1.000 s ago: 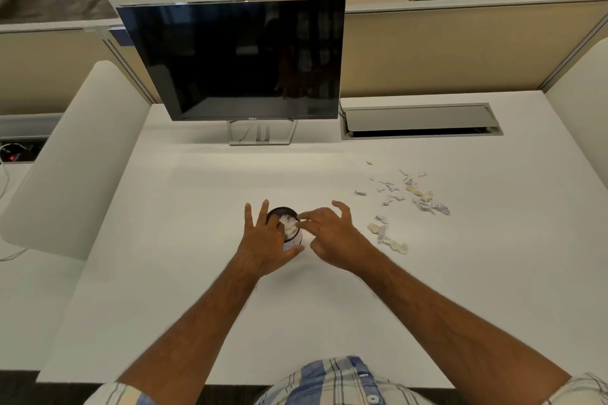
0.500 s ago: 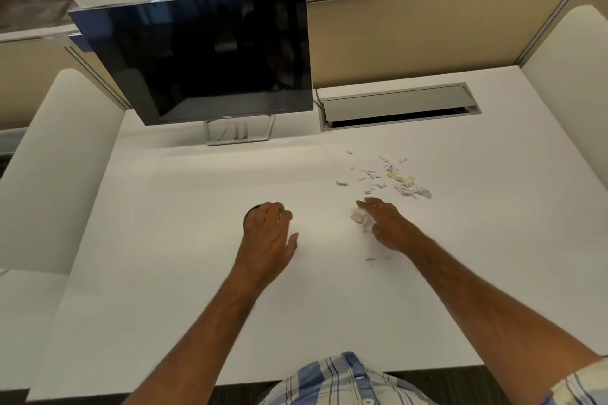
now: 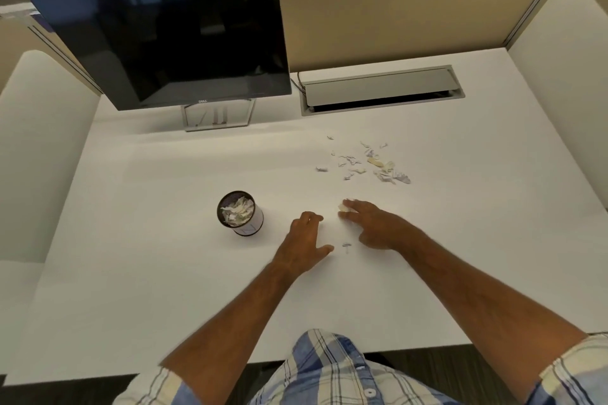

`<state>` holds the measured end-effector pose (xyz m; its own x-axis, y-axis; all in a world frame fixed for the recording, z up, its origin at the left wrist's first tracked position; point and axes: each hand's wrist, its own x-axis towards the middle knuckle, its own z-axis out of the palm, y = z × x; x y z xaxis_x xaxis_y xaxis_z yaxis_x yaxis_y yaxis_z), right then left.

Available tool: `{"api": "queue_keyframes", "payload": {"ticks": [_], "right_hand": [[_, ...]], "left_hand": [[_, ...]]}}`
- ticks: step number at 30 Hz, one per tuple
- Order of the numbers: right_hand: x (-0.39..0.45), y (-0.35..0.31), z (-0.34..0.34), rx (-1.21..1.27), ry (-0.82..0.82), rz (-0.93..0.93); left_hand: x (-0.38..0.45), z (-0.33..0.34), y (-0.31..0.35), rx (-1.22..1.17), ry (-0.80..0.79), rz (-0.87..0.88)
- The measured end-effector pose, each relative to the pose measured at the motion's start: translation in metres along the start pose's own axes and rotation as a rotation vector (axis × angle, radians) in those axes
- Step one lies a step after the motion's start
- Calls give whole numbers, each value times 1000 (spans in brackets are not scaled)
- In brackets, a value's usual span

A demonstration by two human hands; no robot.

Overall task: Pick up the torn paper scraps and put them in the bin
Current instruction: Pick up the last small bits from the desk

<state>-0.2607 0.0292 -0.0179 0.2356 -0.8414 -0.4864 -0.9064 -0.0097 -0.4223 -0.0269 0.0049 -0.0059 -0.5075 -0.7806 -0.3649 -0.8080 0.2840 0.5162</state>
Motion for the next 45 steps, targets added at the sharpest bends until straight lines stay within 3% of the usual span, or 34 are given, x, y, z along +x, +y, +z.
{"api": "queue_keyframes", "payload": {"ticks": [6,13,18,23,36,40,45], "right_hand": [[-21,8,14,-72,122,-18],[-33,3,17,-158,187,-106],[-32,4,17,1,202,58],[-26,21,23,4,182,123],[-41,31,26,396,352,270],[-51,35,30,552,410,327],[-65,31,28,891,494,354]], "left_hand": [[14,31,15,-84,-58,-16],[9,60,44,-250,45,-90],[10,67,62,-259,106,-108],[13,71,71,-259,108,-90],[19,83,82,-149,76,-115],[15,83,75,-86,22,-19],[3,73,45,-271,92,-84]]}}
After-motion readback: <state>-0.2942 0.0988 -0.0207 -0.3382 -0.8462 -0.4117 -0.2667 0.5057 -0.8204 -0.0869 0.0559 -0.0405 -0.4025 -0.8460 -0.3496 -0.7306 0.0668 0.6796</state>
